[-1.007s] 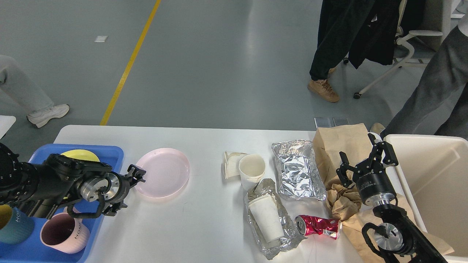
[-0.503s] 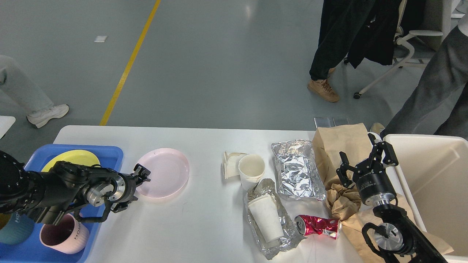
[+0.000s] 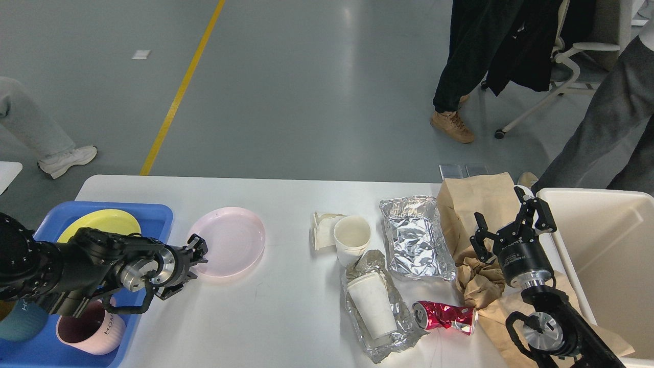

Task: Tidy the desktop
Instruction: 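Grasp the edge of the pink plate with the left gripper, then lift the pink plate and stack it onto the yellow plate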

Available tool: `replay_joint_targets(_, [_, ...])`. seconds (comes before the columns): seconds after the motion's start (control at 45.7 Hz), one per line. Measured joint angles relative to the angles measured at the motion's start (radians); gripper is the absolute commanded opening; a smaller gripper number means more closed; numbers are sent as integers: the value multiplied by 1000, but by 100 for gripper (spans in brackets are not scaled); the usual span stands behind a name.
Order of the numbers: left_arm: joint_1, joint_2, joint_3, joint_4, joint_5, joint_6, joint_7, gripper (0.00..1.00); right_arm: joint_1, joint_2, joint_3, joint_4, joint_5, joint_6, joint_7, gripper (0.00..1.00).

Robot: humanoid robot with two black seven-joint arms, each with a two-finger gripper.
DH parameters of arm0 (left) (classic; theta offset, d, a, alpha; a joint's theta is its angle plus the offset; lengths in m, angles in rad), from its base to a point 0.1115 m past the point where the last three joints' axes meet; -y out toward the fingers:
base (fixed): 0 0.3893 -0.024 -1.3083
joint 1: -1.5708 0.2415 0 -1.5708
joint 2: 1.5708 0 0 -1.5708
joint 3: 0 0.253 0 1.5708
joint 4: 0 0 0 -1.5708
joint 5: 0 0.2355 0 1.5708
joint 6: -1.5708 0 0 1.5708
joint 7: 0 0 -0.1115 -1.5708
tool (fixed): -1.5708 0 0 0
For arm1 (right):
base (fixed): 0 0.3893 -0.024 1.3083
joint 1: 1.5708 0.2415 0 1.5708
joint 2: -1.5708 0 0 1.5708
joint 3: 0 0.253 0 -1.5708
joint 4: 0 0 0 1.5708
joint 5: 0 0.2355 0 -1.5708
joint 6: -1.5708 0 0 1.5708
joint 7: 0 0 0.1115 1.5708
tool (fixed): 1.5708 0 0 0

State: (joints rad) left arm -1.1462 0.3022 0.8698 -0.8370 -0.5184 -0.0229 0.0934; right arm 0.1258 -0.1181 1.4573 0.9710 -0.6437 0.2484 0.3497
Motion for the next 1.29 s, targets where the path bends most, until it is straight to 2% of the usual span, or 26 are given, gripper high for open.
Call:
replay_joint_targets(0.241, [12,3,0,0,-1,-1,-5,0,0,0,0,0,0,0,0,100])
replay_joint_targets(0.459, [12,3,-2,0,-3,-39,-6,0,0,0,0,0,0,0,0,100])
replay_joint_targets(0.853, [4,6,-3,-6,-5,-49,-4,0,0,0,0,-1,0,0,0,100])
replay_joint_targets(0.985, [-8,13,3,-18,-5,-87,0,0,0,0,0,-1,0,0,0,100])
replay_joint_targets(1.094, [-85,46,33,-82,-8,-154,23,0,0,0,0,-1,0,0,0,100])
replay_joint_targets(1.182, [-229,103,106,-208,-20,-178,47,0,0,0,0,-1,0,0,0,100])
replay_joint_targets(1.291, [-413,137,212,-351,-49,-180,52,0,0,0,0,-1,0,0,0,100])
